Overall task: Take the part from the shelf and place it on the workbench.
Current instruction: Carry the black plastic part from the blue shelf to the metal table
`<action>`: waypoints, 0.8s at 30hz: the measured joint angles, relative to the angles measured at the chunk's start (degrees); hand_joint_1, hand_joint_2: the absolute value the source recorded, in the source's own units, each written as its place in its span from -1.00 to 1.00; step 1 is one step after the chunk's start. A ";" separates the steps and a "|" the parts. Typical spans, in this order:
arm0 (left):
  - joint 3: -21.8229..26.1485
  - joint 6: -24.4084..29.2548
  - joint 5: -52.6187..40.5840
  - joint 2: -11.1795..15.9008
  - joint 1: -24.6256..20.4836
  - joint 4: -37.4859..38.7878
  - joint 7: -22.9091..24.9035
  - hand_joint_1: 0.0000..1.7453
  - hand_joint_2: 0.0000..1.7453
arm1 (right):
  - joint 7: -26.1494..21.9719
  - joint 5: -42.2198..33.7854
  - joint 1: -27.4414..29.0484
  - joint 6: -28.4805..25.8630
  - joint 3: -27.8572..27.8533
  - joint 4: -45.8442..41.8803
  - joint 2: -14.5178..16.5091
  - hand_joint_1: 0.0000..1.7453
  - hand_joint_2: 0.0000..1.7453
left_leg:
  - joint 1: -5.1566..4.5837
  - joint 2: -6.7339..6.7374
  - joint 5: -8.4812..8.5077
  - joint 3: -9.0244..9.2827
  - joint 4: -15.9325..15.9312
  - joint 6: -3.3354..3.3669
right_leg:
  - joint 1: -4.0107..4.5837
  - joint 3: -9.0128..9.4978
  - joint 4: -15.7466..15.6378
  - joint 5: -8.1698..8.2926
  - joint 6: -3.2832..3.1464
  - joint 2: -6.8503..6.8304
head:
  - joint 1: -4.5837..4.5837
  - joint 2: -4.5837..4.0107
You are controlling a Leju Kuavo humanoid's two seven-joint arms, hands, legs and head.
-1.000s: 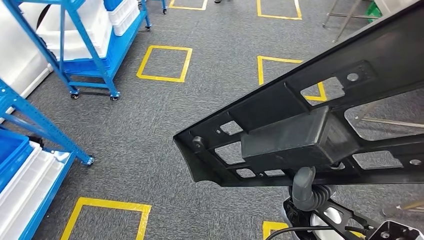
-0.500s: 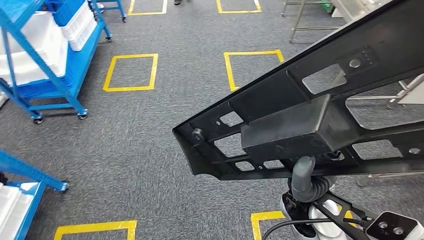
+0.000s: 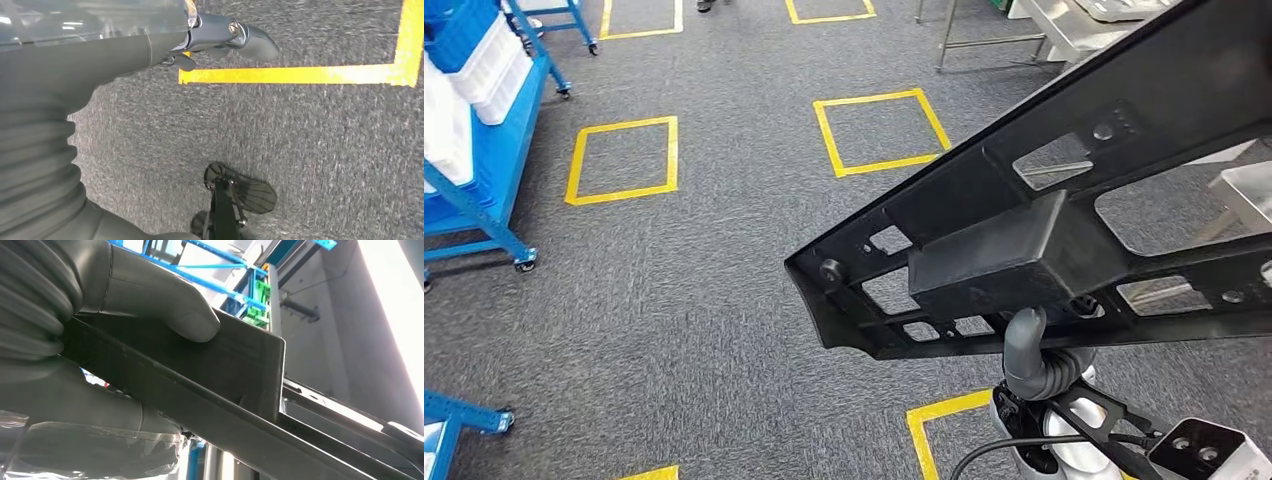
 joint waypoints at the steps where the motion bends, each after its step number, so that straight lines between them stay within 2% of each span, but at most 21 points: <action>1: 0.00 0.14 0.00 -0.14 0.05 0.00 0.13 -1.00 1.00 | -0.01 -0.15 0.11 0.08 -0.03 0.00 -0.21 1.00 1.00 | -0.10 0.49 -0.21 0.21 0.01 -0.24 | 0.30 1.71 -3.32 1.02 -0.35 -1.12 | -0.02 0.00; 2: 0.00 0.22 -0.01 -0.28 0.09 0.00 0.27 -1.00 1.00 | -0.01 -0.26 0.24 0.16 -0.08 -0.01 -0.43 1.00 1.00 | -0.19 1.00 -0.40 0.39 0.02 -0.53 | 0.61 2.65 -5.24 1.38 -0.67 -1.85 | -0.02 0.00; 3: -0.01 0.25 -0.04 -0.40 0.13 0.00 0.39 -1.00 1.00 | -0.02 -0.33 0.43 0.28 -0.18 -0.03 -0.66 1.00 1.00 | -0.26 1.53 -0.55 0.56 -0.02 -0.82 | 0.89 2.87 -5.87 1.23 -0.96 -1.99 | -0.05 0.00; 5: -0.05 0.21 -0.10 -0.64 0.07 0.00 0.55 -1.00 1.00 | -0.01 -0.40 0.98 0.56 -0.51 -0.11 -1.19 1.00 1.00 | -0.23 2.42 -0.93 0.97 -0.08 -1.42 | 0.81 2.94 -6.18 1.40 -1.48 -0.47 | -0.04 0.01; 6: -0.09 0.17 -0.10 -0.77 0.05 0.00 0.56 -1.00 1.00 | -0.02 -0.40 1.19 0.69 -0.69 -0.18 -1.44 1.00 1.00 | -0.14 1.80 -1.41 1.01 0.37 -1.67 | 0.62 3.15 -6.46 1.50 -1.79 0.21 | -0.06 0.01; 7: -0.11 0.09 -0.07 -0.89 0.05 0.00 0.50 -1.00 1.00 | -0.02 -0.39 1.28 0.79 -0.82 -0.22 -1.63 1.00 1.00 | -0.02 0.58 -2.41 0.57 1.77 -1.88 | 0.42 3.38 -6.73 1.63 -2.11 0.86 | -0.08 0.01; 9: -0.12 -0.18 0.06 -1.11 0.26 0.00 0.31 -1.00 1.00 | -0.03 -0.26 1.34 0.77 -0.93 -0.24 -1.92 1.00 1.00 | 0.22 -2.60 -5.80 -2.41 8.24 -2.13 | 0.27 3.59 -6.93 1.72 -2.60 2.21 | -0.21 0.00; 10: -0.11 -0.31 0.09 -1.17 0.43 0.00 0.20 -1.00 1.00 | -0.02 -0.21 1.40 0.67 -0.97 -0.23 -2.10 1.00 1.00 | 0.28 -3.38 -7.42 -4.49 12.24 -2.21 | 0.32 3.58 -6.89 1.70 -2.72 3.02 | -0.27 0.00; 11: -0.11 -0.39 0.09 -1.20 0.58 0.00 0.07 -1.00 1.00 | -0.02 -0.20 1.51 0.56 -1.00 -0.22 -2.36 1.00 1.00 | 0.29 -3.73 -8.22 -6.22 15.27 -2.29 | 0.37 3.59 -6.85 1.68 -2.78 3.88 | -0.29 0.00; 12: -0.11 -0.41 0.07 -1.21 0.68 0.00 -0.09 -1.00 1.00 | -0.02 -0.27 1.60 0.47 -1.04 -0.22 -2.68 1.00 1.00 | 0.29 -3.86 -7.85 -7.09 16.38 -2.31 | 0.40 3.63 -6.78 1.64 -2.77 4.74 | -0.29 0.00; 13: -0.11 -0.38 0.05 -1.21 0.73 0.00 -0.30 -1.00 1.00 | -0.02 -0.38 1.69 0.41 -1.08 -0.22 -2.97 1.00 1.00 | 0.30 -3.96 -6.31 -6.87 15.18 -2.27 | 0.40 3.72 -6.69 1.60 -2.72 5.61 | -0.29 0.00; 14: -0.11 -0.37 0.07 -1.20 0.71 0.00 -0.54 -1.00 1.00 | -0.02 -0.47 1.76 0.34 -1.10 -0.23 -3.20 1.00 1.00 | 0.32 -4.34 -4.04 -5.71 12.11 -2.16 | 0.38 3.84 -6.57 1.52 -2.61 6.40 | -0.28 0.00; 16: -0.10 -0.43 0.14 -1.09 0.67 0.00 -1.04 -1.00 1.00 | -0.02 -0.35 1.85 0.02 -1.13 -0.27 -3.46 1.00 1.00 | 0.53 -7.11 -0.40 -2.50 4.44 -1.89 | 0.33 3.88 -6.20 1.28 -2.21 7.87 | -0.25 0.00; 17: -0.09 -0.51 0.14 -1.02 0.68 0.00 -1.22 -1.00 1.00 | -0.02 -0.16 1.92 -0.22 -1.11 -0.32 -3.53 1.00 1.00 | 0.60 -8.38 0.35 -1.46 2.02 -1.78 | 0.25 3.73 -6.03 1.23 -1.91 8.50 | -0.24 0.00; 18: -0.09 -0.60 0.11 -0.93 0.69 0.00 -1.35 -1.00 1.00 | -0.02 0.06 2.05 -0.52 -1.09 -0.40 -3.60 1.00 1.00 | 0.57 -9.20 0.41 -0.93 0.80 -1.64 | 0.12 3.49 -5.94 1.24 -1.57 9.12 | -0.24 0.00; 20: -0.09 -0.79 0.03 -0.80 0.55 0.00 -1.44 -1.00 1.00 | -0.02 0.27 2.49 -1.11 -1.05 -0.80 -3.88 1.00 1.00 | 0.41 -8.31 0.44 -0.76 0.40 -1.11 | -0.10 3.08 -6.00 1.42 -0.79 10.16 | -0.26 0.00; 21: -0.09 -0.87 0.01 -0.72 0.42 0.00 -1.50 -1.00 1.00 | -0.03 0.16 2.67 -1.29 -1.04 -1.09 -4.08 1.00 1.00 | 0.42 -7.63 0.58 -0.63 0.11 -0.75 | -0.11 2.89 -5.78 1.23 -0.47 9.51 | -0.23 0.00; 22: -0.09 -0.95 0.02 -0.65 0.35 0.00 -1.55 -1.00 1.00 | -0.03 0.00 2.71 -1.37 -1.03 -1.39 -4.29 1.00 1.00 | 0.50 -6.94 0.72 -0.50 -0.19 -0.35 | -0.06 2.39 -4.82 0.57 -0.18 8.14 | -0.09 0.00; 24: -0.09 -1.06 0.02 -0.54 0.46 0.00 -1.70 -1.00 1.00 | -0.04 -0.32 2.62 -1.21 -1.02 -1.72 -4.59 1.00 1.00 | 0.56 -5.37 0.80 -0.30 -0.53 0.11 | -0.09 -0.28 0.55 -2.38 0.29 4.39 | 0.22 0.00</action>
